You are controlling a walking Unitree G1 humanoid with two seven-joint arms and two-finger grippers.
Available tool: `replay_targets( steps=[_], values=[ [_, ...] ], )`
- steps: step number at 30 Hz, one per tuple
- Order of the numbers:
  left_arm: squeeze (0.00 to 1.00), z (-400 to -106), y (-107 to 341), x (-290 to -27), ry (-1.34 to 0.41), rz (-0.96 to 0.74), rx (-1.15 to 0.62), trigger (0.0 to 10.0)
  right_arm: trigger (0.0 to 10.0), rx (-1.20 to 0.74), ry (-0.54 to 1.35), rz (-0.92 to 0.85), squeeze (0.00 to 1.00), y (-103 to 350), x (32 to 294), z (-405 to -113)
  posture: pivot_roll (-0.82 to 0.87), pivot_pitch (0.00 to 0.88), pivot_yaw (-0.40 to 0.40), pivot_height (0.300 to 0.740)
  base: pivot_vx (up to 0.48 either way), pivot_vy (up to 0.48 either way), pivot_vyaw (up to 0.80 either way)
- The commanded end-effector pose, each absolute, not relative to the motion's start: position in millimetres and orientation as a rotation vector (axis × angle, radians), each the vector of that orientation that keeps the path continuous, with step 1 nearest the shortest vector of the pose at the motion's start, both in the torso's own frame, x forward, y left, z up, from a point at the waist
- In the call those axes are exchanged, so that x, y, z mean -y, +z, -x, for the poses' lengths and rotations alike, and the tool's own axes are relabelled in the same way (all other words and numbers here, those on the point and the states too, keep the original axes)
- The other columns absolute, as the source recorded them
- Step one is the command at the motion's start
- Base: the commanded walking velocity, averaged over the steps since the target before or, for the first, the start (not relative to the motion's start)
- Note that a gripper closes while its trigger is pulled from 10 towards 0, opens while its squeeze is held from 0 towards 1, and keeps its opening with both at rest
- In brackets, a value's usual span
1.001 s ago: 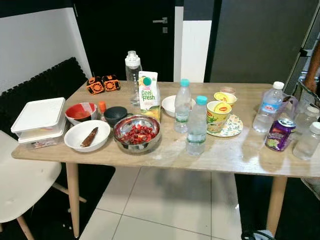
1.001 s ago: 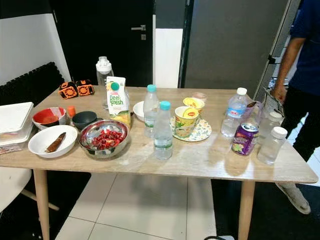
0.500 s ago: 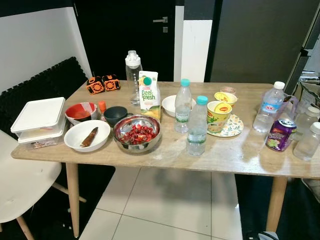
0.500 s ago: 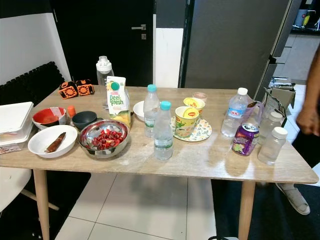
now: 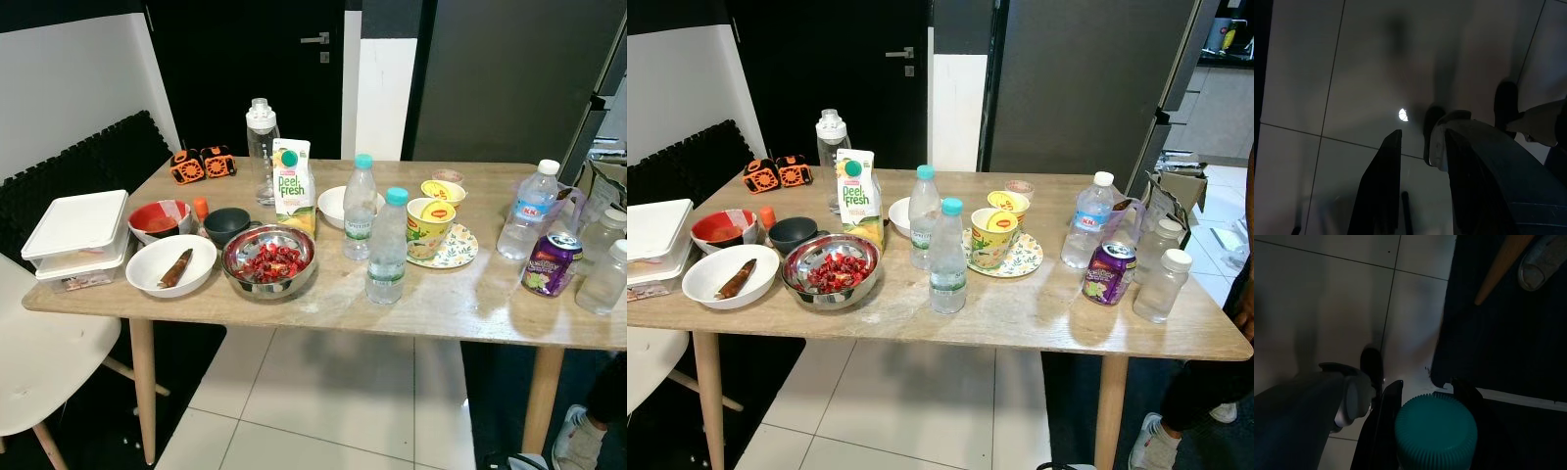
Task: Restocking fridge
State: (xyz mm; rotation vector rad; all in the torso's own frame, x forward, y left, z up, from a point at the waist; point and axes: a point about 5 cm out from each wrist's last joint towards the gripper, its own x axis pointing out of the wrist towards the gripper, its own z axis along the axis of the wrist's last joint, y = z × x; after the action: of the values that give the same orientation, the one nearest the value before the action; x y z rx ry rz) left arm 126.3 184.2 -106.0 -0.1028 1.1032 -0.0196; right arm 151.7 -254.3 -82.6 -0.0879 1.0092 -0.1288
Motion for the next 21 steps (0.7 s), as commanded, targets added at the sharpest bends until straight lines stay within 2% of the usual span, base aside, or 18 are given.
replay_targets(
  steps=[1,21],
  values=[
    [0.00,-124.9,-107.1,-180.3,-0.014,0.116,-1.115,10.0,10.0,-1.023,-0.140,0.086,0.00,-83.7,255.0,-148.9,-0.08,0.000,-0.004,0.740,0.000,0.000,0.00],
    [0.00,-124.8,-107.3,-179.4,-0.012,0.123,-1.118,10.0,10.0,-1.031,-0.144,0.086,0.00,-84.5,255.3,-147.1,-0.08,0.000,-0.003,0.740,0.000,0.000,0.00]
  ],
)
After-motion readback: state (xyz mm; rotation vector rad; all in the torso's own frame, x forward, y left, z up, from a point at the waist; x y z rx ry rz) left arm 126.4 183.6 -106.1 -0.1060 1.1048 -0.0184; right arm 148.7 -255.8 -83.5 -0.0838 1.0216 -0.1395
